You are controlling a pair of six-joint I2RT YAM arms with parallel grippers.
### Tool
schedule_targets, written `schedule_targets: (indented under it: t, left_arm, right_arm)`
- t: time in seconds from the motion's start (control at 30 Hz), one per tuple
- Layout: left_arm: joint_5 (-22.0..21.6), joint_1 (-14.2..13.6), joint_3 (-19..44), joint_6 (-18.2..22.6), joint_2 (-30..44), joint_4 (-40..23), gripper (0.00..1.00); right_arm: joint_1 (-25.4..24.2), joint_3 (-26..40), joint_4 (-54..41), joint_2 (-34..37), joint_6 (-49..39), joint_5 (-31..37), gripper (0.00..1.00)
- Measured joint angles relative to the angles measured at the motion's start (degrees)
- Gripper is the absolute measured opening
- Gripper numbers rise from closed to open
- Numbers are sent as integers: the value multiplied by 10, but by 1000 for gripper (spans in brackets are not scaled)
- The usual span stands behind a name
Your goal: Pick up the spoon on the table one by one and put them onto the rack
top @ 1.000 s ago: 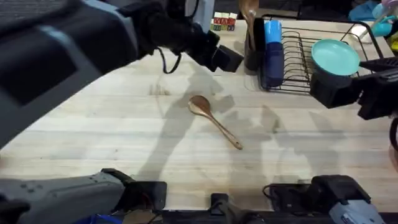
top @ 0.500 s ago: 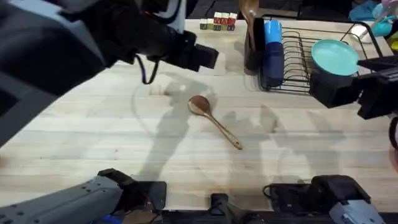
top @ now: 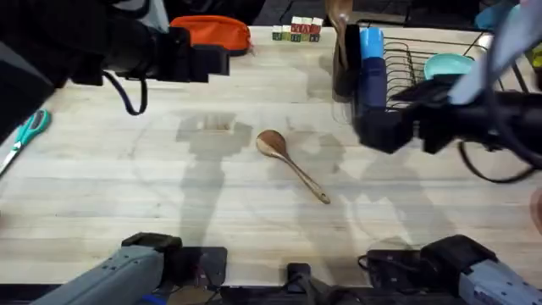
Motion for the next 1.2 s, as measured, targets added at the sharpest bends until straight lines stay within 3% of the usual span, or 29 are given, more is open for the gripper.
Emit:
schedule_targets:
  t: [0.23, 0.5, 0.73, 1.2]
  left_arm:
    - [0, 24, 0, 0, -6, -17, 994]
    - [0, 25, 0, 0, -6, -20, 993]
    - [0, 25, 0, 0, -6, -20, 992]
    - [0, 25, 0, 0, -6, -20, 994]
  right_arm:
    - [101, 17, 4, 98, 19, 25, 992]
    - [189, 18, 27, 203, 98, 124, 992]
    - [217, 19, 35, 258, 121, 154, 992]
    - [276, 22, 49, 363, 128, 112, 992]
